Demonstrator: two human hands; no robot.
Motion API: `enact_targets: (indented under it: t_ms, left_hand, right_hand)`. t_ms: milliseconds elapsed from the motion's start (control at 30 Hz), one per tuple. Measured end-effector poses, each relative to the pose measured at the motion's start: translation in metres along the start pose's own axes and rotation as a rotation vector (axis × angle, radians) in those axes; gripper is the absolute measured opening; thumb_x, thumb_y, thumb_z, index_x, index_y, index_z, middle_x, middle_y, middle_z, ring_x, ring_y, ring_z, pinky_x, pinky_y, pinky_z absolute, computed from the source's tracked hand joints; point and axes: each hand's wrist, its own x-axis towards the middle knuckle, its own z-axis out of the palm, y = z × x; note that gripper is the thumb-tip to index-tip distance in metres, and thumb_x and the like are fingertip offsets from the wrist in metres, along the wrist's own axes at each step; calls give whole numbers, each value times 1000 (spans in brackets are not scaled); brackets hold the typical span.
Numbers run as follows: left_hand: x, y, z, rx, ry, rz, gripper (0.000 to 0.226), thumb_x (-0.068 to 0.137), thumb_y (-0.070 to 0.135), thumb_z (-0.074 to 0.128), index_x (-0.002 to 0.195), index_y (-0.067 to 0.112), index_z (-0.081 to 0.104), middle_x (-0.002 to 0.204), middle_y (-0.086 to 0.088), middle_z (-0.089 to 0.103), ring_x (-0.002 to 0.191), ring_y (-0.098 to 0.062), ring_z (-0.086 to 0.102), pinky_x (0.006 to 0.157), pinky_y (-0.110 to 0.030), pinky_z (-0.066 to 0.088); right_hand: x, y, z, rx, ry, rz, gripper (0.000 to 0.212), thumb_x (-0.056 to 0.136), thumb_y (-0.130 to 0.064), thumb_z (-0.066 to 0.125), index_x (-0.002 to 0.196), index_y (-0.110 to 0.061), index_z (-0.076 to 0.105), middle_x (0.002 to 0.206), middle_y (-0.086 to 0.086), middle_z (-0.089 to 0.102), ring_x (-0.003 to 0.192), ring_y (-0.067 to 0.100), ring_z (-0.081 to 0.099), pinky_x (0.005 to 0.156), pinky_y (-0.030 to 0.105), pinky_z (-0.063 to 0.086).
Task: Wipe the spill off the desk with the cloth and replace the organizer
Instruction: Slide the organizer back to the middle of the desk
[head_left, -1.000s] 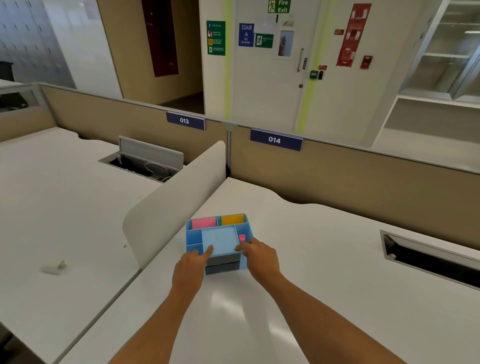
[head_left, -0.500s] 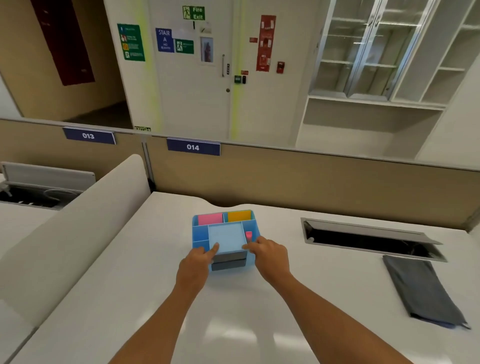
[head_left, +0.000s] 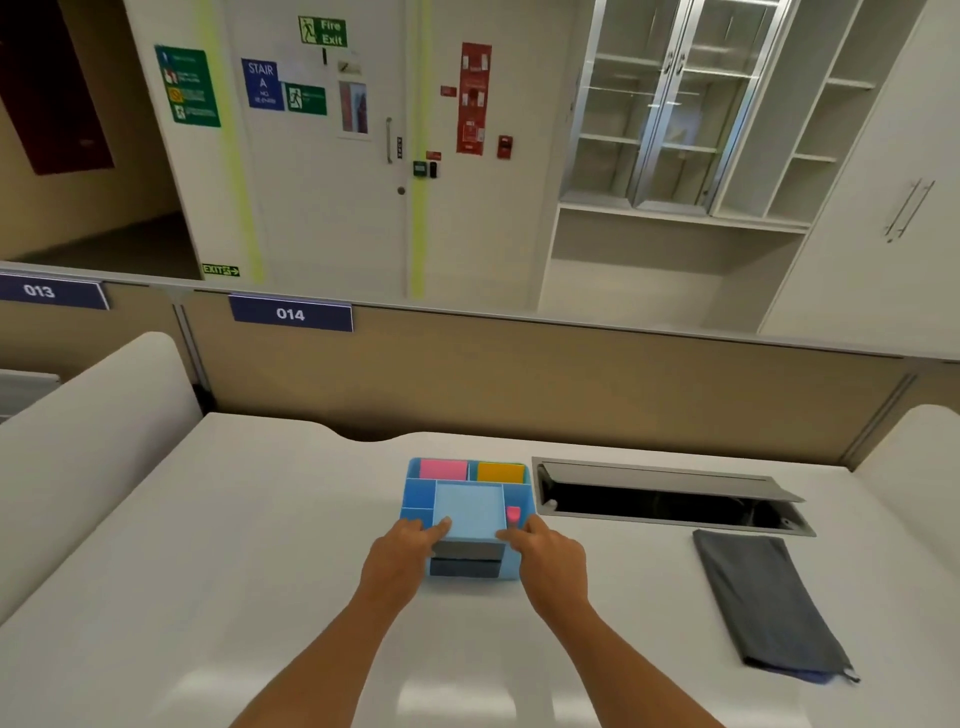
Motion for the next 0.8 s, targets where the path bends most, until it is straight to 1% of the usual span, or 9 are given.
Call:
enact_targets:
  t_ms: [167,300,367,433,500,567,600,667,800]
  left_hand:
    - [9,5,7,-69,16,-16,53,100,15,48,148,27,31,121,-11,57,109,-20,55,88,-27,52]
    - [-2,17,7,-87,145,-3,63,71,1,82,129,12,60,94,-19,67,86,-31,66,65,-31,59]
    - [-8,22,7,-53,195,4,64,64,9,87,124,10,63,103,-21,70,92,-36,69,74,-40,59]
    - [-17,25,7,-31,224,30,45,88,27,66,129,12,59,124,-20,64,112,-40,63,100,-49,45]
    - [-25,23,12,8,135,8,54,101,45,25,136,14,53,137,-17,55,126,-38,53,117,-46,19]
    - [-29,22,11,26,62,-26,66,99,52,11,140,16,47,145,-14,48,132,-36,45,115,-43,2]
    - [-29,23,10,36,54,-28,67,98,54,11,143,17,43,147,-13,45,134,-36,43,115,-43,-1]
    - [-27,24,10,45,46,-26,67,96,58,8,146,20,33,148,-12,44,134,-35,42,116,-44,3]
    - [-24,26,3,42,54,-77,67,95,60,2,142,21,30,143,-11,50,128,-34,51,102,-49,40]
  right_hand:
    - [1,4,-2,-87,58,37,52,45,-31,99,92,-32,78,82,-5,72,70,15,67,56,27,53]
    - [-12,5,18,-55,47,89,66,49,-25,97,109,-32,72,102,-2,73,92,22,68,78,37,57]
    - [-21,3,27,-3,49,100,76,55,-24,94,124,-31,63,118,0,69,107,25,66,89,39,55]
    - [-30,1,34,50,47,109,84,62,-27,91,137,-29,53,132,1,62,120,28,60,97,39,49]
    - [-37,1,38,64,2,108,91,69,-34,85,146,-28,38,146,3,50,134,31,48,111,42,35]
    - [-39,3,43,74,-58,114,95,87,-39,68,154,-33,2,163,2,15,149,28,11,122,40,-2]
    - [-37,4,47,68,-90,111,94,94,-42,57,151,-37,-18,163,-2,-8,149,25,-8,117,38,-19]
    - [-33,5,53,40,-118,115,88,100,-47,42,140,-40,-37,156,-6,-32,145,22,-28,112,37,-27]
    - [-22,0,45,63,-178,156,88,99,-52,40,138,-34,-37,159,-2,-28,146,24,-26,113,40,-20]
